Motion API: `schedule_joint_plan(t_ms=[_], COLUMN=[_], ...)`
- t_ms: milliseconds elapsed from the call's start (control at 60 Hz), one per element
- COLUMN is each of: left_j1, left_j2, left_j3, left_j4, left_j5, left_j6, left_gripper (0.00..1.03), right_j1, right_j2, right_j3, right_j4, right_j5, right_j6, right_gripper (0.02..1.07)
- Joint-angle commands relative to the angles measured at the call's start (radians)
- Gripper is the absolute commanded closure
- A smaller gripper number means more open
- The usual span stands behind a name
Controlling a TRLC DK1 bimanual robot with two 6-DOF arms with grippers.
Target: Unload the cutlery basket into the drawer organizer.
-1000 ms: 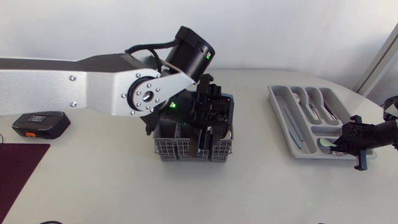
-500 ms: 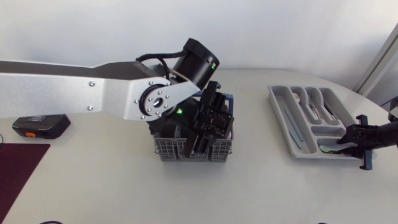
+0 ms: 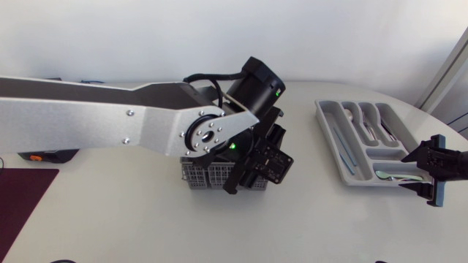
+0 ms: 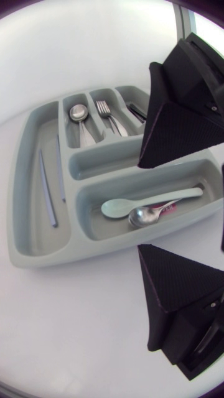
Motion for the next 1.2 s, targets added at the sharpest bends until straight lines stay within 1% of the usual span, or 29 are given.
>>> schedule_joint_plan(t_ms=[0, 83, 217, 283, 383, 467, 517, 567, 650, 967, 1000, 1050, 1183], left_j1=[-0.003, 0.000, 0.007, 0.012, 0.018, 0.024, 0.027, 0.032, 0.036, 0.041, 0.039, 0.036, 0.029], left_j2=[0.033, 0.050, 0.062, 0.073, 0.080, 0.086, 0.088, 0.094, 0.097, 0.105, 0.103, 0.102, 0.097], left_j3=[0.029, 0.046, 0.066, 0.067, 0.049, 0.038, 0.035, 0.032, 0.024, 0.003, -0.002, -0.006, -0.026], left_j4=[0.006, 0.012, 0.017, 0.038, 0.084, 0.112, 0.113, 0.116, 0.124, 0.122, 0.122, 0.122, 0.122], left_j5=[-0.020, -0.033, -0.037, -0.037, -0.040, -0.046, -0.046, -0.048, -0.048, -0.048, -0.048, -0.048, -0.048], left_j6=[0.088, 0.127, 0.165, 0.191, 0.242, 0.275, 0.292, 0.312, 0.341, 0.381, 0.386, 0.391, 0.398], left_gripper=[0.43, 0.48, 0.49, 0.60, 0.67, 0.67, 0.67, 0.70, 0.70, 0.70, 0.71, 0.74, 0.75], right_j1=[0.004, 0.006, 0.010, 0.013, 0.013, 0.013, 0.013, 0.013, 0.015, 0.020, 0.020, 0.021, 0.023], right_j2=[-0.042, -0.067, -0.093, -0.102, -0.111, -0.111, -0.110, -0.110, -0.110, -0.099, -0.098, -0.094, -0.082], right_j3=[-0.051, -0.064, -0.081, -0.081, -0.086, -0.092, -0.092, -0.092, -0.087, -0.074, -0.072, -0.069, -0.066], right_j4=[-0.012, -0.031, -0.045, -0.057, -0.061, -0.061, -0.061, -0.061, -0.063, -0.068, -0.068, -0.065, -0.061], right_j5=[-0.017, -0.035, -0.049, -0.057, -0.061, -0.063, -0.063, -0.063, -0.063, -0.063, -0.063, -0.063, -0.063], right_j6=[0.005, 0.005, 0.006, 0.014, 0.019, 0.019, 0.019, 0.019, 0.020, 0.023, 0.025, 0.028, 0.029], right_gripper=[0.14, 0.14, 0.14, 0.14, 0.14, 0.14, 0.14, 0.14, 0.14, 0.14, 0.14, 0.14, 0.14])
